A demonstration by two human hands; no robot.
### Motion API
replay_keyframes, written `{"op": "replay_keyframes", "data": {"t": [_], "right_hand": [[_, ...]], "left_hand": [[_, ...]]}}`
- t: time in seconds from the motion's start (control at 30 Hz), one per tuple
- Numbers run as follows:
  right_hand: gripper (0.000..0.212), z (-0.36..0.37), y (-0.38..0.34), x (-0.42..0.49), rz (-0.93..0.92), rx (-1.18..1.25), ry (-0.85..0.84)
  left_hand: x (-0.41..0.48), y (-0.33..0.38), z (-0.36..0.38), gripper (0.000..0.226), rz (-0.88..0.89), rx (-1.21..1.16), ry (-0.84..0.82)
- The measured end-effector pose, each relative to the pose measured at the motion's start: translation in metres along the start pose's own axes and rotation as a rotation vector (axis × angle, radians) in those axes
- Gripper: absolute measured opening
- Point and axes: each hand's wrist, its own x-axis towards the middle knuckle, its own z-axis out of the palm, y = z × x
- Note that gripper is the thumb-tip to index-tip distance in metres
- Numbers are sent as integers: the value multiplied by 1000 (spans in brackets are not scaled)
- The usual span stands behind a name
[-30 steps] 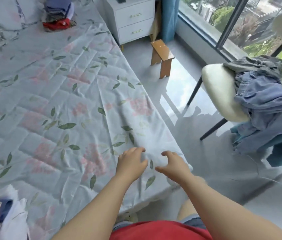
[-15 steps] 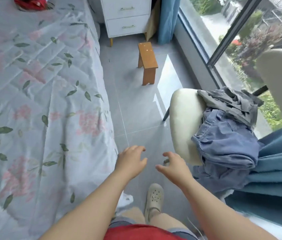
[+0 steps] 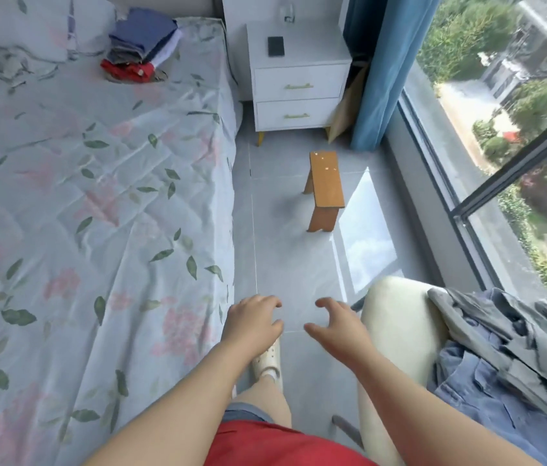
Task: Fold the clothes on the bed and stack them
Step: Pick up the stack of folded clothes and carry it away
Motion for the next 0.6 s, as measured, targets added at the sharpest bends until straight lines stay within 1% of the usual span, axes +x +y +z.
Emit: {"op": "replay_keyframes", "data": {"t": [0.2,0.4,0.6], "right_hand": [[51,-60,-82,114,-72,-32,14],[51,-104,-139,230,-94,-35,-25],[50,-168,-210,378,-230,-107,-88]], "left_hand": [[110,-18,-109,39,-17,19,111],[209,-41,-167,39,-112,3,120],[335,-54,-240,39,-241,-48,196]]}}
